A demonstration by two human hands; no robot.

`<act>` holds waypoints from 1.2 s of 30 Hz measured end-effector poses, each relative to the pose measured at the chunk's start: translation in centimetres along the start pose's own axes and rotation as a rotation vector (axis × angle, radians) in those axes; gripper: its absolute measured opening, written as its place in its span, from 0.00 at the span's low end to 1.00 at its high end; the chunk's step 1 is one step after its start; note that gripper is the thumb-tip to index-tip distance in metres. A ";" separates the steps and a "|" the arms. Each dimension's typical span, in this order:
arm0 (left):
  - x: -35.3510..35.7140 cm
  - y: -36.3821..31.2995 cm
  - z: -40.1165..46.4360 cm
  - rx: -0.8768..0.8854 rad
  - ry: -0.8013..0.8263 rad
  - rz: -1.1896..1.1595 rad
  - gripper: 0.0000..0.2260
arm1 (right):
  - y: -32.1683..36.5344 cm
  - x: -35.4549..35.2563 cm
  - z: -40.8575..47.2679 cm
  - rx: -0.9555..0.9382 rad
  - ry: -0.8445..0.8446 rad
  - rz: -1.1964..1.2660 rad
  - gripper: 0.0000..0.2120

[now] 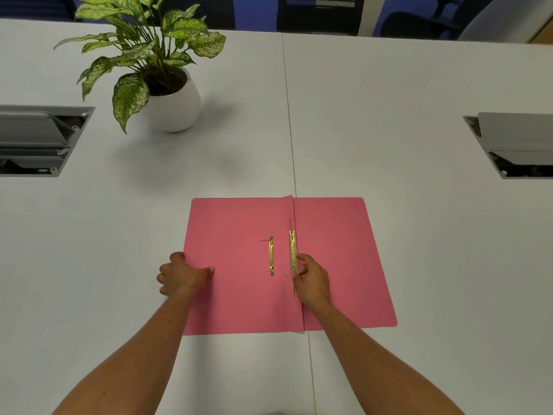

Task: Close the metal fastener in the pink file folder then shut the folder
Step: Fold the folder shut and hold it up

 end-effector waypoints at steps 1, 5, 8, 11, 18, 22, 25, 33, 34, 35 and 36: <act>0.3 -0.4 -0.2 0.002 0.008 -0.008 0.39 | -0.3 -0.5 0.2 0.002 -0.005 -0.006 0.22; 1.1 -1.2 -0.6 0.008 0.018 -0.036 0.38 | -1.4 -2.0 0.8 0.006 -0.020 -0.004 0.20; 1.0 -1.6 -0.7 0.040 0.028 -0.104 0.32 | -2.1 -2.5 1.2 0.022 -0.015 0.010 0.21; 0.0 -3.1 -1.5 0.096 -0.017 -0.165 0.24 | -2.2 -2.4 1.6 0.026 -0.012 0.021 0.21; -3.6 -11.0 -4.5 0.314 -0.036 -0.125 0.12 | -1.8 -2.1 2.5 0.021 -0.009 0.034 0.20; -6.2 -15.4 -6.7 0.425 0.018 -0.182 0.08 | -1.1 -1.5 2.9 0.029 0.021 0.028 0.21; -6.5 -17.9 -9.0 0.516 0.183 -0.296 0.07 | 0.3 0.4 2.9 0.014 0.142 0.061 0.23; -1.5 -19.1 -14.5 0.535 0.657 -0.503 0.32 | 4.5 2.4 0.7 -0.003 0.397 0.204 0.11; -0.6 -18.7 -14.5 0.525 0.670 -0.495 0.32 | 4.6 1.8 0.5 0.034 0.422 0.276 0.12; 0.3 -18.2 -14.5 0.522 0.672 -0.471 0.31 | 4.7 0.9 0.1 0.063 0.439 0.357 0.13; 1.2 -17.7 -14.4 0.526 0.670 -0.431 0.31 | 4.9 -0.2 0.0 0.065 0.447 0.431 0.12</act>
Point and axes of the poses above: each hand's wrist, its own z-axis towards the middle knuckle, its own x-axis out of the palm, y = z × x, the point moved 9 cm from there along z, towards the middle knuckle, and after that the axes turned 2 degrees about -z, right-handed, at the moved point
